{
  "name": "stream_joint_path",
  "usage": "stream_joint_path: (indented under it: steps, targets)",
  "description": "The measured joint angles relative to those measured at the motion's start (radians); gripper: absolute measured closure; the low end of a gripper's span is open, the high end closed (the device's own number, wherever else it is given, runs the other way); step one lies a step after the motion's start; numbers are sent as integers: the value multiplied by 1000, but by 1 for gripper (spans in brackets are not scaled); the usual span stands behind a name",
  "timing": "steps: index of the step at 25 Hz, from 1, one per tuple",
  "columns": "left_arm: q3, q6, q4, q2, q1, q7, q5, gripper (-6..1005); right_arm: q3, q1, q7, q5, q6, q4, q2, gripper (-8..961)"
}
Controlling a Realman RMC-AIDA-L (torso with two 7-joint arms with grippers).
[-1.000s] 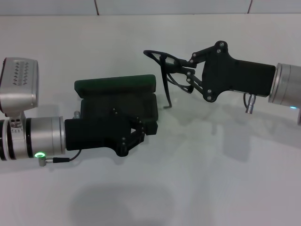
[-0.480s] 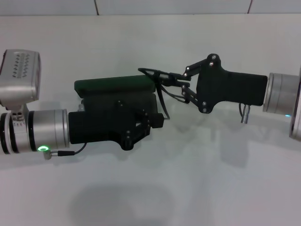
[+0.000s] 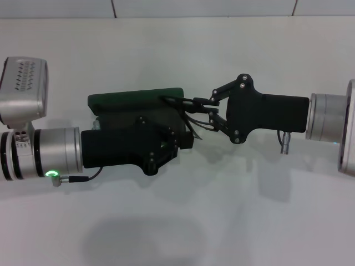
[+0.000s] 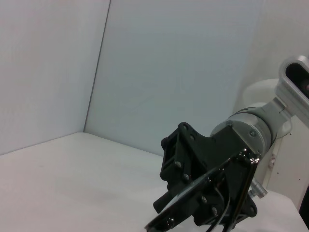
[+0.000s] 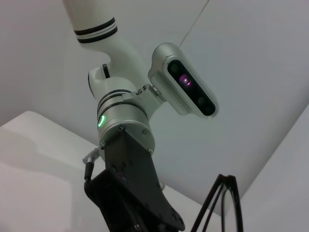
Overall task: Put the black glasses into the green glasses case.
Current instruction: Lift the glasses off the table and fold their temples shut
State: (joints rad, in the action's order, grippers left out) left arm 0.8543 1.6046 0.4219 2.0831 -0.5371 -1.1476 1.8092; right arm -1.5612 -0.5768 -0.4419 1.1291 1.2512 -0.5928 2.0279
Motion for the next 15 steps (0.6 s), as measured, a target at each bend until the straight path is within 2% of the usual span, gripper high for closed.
stream_joint_path:
  steps: [15]
  targets:
    - [-2, -2, 0, 0, -11, -4, -1, 987, -10, 0, 0, -3, 4, 1, 0, 899]
